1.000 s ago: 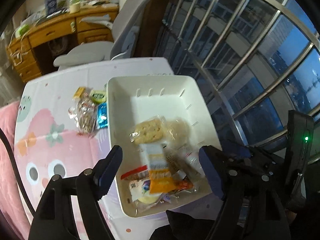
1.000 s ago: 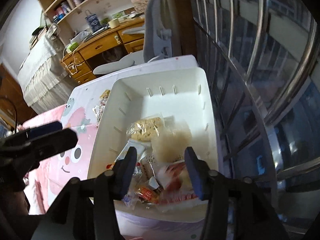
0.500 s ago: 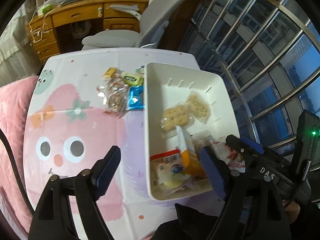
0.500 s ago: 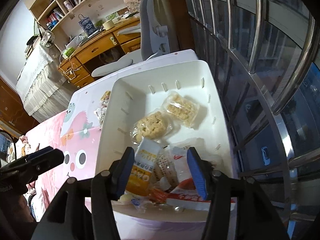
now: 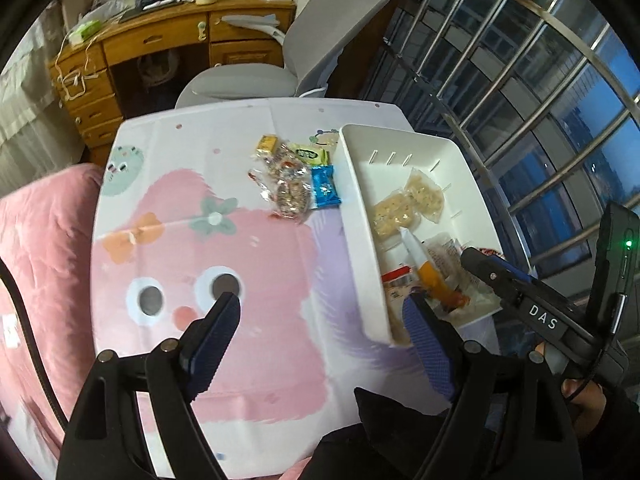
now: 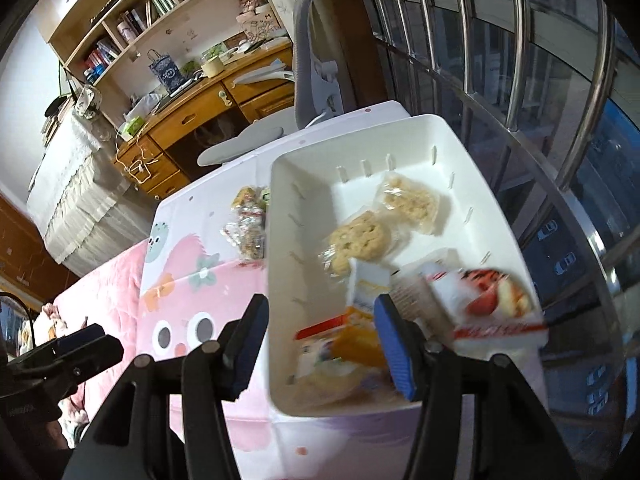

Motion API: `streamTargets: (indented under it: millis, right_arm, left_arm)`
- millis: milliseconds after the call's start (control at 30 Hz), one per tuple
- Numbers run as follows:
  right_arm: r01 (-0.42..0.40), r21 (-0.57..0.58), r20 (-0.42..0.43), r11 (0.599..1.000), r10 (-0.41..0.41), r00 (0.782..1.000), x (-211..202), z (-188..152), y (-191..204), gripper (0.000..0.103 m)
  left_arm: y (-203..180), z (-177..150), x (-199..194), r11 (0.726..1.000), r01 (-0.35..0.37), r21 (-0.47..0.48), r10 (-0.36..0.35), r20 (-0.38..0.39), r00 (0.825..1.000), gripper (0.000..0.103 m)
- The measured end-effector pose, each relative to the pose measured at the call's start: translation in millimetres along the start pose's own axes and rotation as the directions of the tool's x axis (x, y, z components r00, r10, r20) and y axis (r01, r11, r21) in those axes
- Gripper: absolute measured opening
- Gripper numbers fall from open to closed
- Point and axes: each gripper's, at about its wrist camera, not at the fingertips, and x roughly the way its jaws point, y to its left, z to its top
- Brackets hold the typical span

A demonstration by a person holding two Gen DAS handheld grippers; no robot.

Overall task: Organize snacks
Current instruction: 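Withdraw both tools from the tray back over the remaining snacks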

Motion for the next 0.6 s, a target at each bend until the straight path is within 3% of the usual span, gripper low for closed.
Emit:
streamTargets:
  millis: [300, 600]
  right_arm:
    - [0.043, 0.068, 0.055, 0.997, -0.046, 0.997, -0.3, -40.5, 63.1, 0.055]
    - [0.086, 0.111, 0.104, 0.990, -0.098, 0.990, 12.8, -58.8, 114.7, 0.055]
  left_arm:
    - [58.0, 5.2, -17.8, 0.996, 0.030, 0.081, -0.029, -0.018, 0.999, 0.082]
    - [104.4, 35.3, -17.5, 0.990, 0.066, 0.125, -0.059, -0.056, 0.997, 0.083]
